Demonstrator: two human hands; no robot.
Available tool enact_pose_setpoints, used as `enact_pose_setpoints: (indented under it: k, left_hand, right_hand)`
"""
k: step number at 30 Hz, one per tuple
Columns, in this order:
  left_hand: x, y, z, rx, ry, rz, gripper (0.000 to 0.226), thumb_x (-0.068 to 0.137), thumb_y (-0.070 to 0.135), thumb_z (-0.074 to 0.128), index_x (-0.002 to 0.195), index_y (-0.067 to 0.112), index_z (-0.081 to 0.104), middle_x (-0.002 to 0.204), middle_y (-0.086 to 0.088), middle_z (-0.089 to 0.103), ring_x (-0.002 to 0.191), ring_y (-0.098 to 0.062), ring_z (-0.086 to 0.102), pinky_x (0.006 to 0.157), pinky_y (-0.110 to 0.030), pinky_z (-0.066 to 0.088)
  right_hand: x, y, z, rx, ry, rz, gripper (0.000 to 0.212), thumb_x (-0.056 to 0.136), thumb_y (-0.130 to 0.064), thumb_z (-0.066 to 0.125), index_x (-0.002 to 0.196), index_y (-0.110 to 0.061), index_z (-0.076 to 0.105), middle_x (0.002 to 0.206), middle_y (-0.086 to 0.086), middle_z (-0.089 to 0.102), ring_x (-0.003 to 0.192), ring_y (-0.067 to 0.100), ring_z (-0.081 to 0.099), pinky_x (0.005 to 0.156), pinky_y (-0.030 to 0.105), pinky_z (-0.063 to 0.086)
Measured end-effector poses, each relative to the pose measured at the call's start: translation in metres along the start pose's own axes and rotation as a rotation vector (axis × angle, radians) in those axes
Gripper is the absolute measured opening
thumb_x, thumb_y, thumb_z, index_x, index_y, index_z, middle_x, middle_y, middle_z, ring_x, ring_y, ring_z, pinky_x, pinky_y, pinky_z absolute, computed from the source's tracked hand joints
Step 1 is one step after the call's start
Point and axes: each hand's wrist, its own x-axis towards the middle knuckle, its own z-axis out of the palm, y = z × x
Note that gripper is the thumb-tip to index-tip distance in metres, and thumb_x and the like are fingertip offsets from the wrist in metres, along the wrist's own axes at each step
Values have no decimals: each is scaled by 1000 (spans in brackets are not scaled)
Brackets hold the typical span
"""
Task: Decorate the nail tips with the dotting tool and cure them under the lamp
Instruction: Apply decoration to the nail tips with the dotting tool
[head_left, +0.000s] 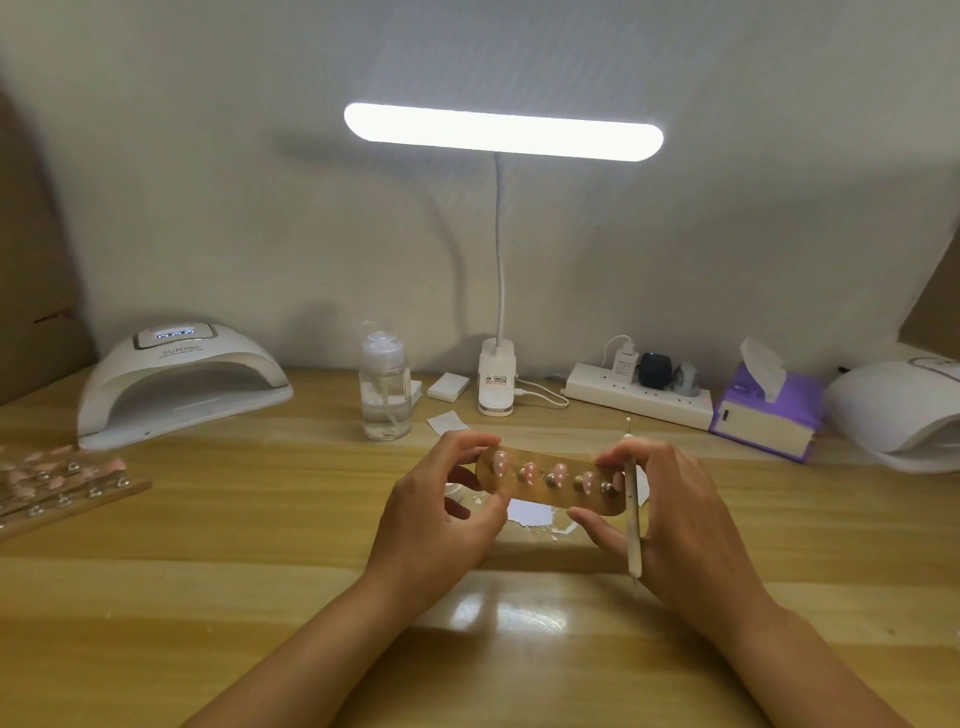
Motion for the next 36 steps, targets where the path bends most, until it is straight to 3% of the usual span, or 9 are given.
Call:
enact_pose_setpoints:
  k: [6, 12, 15, 18, 21, 26, 31, 36]
  left_hand:
    - [0, 1, -1, -76, -44, -28, 36, 85, -1, 66, 101, 30, 58, 99, 12, 69, 98, 3, 64, 64, -16, 53]
    - [2, -2, 0, -97, -52, -49, 30, 87, 3, 68, 97, 30, 60, 98, 13, 69, 97, 2, 64, 67, -31, 56]
    - [2, -4, 1, -86, -51, -64, 31, 89, 8, 69, 107, 32, 59, 109, 14, 67, 98, 0, 64, 69, -25, 57]
    - [3, -5, 1, -62, -28, -74, 32, 88, 14, 70, 113, 30, 58, 114, 15, 66, 98, -3, 64, 70, -18, 53]
    - [3, -5, 1, -57, -14, -78, 29, 86, 17, 73, 107, 31, 59, 107, 16, 68, 94, -2, 65, 70, -22, 56]
    - [2, -4, 0, -27, -21, -82, 23, 86, 21, 73, 101, 34, 61, 96, 26, 67, 88, 1, 65, 68, -20, 55]
    - [3, -5, 1, 6, -28, -66, 14, 86, 19, 73, 92, 30, 65, 92, 27, 66, 84, 1, 65, 64, -20, 53]
    - [3, -5, 2, 18, -35, -65, 13, 86, 19, 72, 91, 29, 65, 88, 26, 67, 82, 0, 65, 64, -20, 52]
  right_hand:
    - [0, 0, 2, -40, 5, -17, 51, 77, -56, 68, 109, -18, 54, 87, -8, 59, 81, 6, 50, 78, 28, 43]
    - [0, -2, 2, -28, -21, -20, 50, 75, -49, 75, 106, -15, 57, 86, -6, 60, 76, 13, 55, 74, 33, 49]
    - [1, 0, -2, -41, -13, -8, 51, 73, -45, 79, 107, -16, 54, 85, -6, 58, 75, 13, 55, 72, 32, 48]
    - [4, 13, -13, -79, 4, 113, 57, 70, -37, 86, 107, -14, 49, 86, -4, 56, 71, 15, 54, 65, 34, 47]
    - [0, 35, -27, -88, -24, 358, 63, 70, -38, 86, 111, -16, 44, 89, -2, 57, 71, 17, 57, 61, 33, 45]
    - [-8, 55, -27, -56, -217, 709, 63, 74, -46, 82, 112, -23, 38, 93, -9, 55, 85, 19, 58, 70, 35, 47]
    - [-7, 56, -27, -42, -220, 787, 65, 74, -48, 82, 111, -26, 34, 93, -13, 53, 92, 19, 58, 83, 41, 50]
    - [-10, 55, -28, -3, -172, 724, 47, 84, -18, 74, 109, -24, 34, 85, -10, 57, 81, 19, 61, 81, 42, 49]
